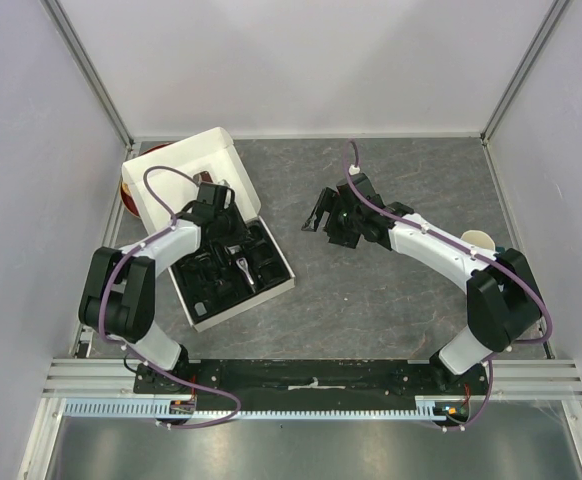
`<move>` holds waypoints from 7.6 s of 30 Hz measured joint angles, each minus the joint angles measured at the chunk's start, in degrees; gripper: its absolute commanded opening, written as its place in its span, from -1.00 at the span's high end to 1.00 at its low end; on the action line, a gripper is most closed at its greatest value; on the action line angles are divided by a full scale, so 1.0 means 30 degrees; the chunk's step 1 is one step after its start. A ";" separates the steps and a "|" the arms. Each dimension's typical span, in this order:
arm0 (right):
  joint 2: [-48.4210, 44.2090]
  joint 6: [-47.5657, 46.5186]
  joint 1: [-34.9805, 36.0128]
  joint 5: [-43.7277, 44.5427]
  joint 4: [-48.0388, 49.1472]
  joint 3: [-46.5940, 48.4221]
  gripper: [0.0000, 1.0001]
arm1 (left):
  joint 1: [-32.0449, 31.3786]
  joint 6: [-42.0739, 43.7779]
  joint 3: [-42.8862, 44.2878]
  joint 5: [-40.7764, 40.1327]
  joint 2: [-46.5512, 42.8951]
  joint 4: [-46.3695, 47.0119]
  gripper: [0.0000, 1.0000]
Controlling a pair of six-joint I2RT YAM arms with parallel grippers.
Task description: Sort the hair-cutting tools
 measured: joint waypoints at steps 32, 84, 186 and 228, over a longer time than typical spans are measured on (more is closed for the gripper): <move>0.2812 -0.3293 0.0066 -0.0335 0.0270 0.0029 -0.71 | -0.0495 -0.5748 -0.2229 -1.4783 -1.2866 -1.1446 0.50; -0.0073 -0.2484 0.1406 0.3555 -0.0095 -0.4962 -0.64 | -0.0029 -0.5850 -1.0805 -0.8131 -0.8021 0.3577 0.75; -0.1341 -0.3490 -0.5734 -0.3206 0.3956 -0.1989 -0.21 | 0.4073 -0.3286 -0.4255 0.2769 -0.3905 0.6623 0.27; -0.4240 -0.4291 -0.2237 0.3534 -0.0525 -0.2506 -0.08 | 0.3927 -0.2404 -0.6696 0.0882 -0.6645 0.5865 0.36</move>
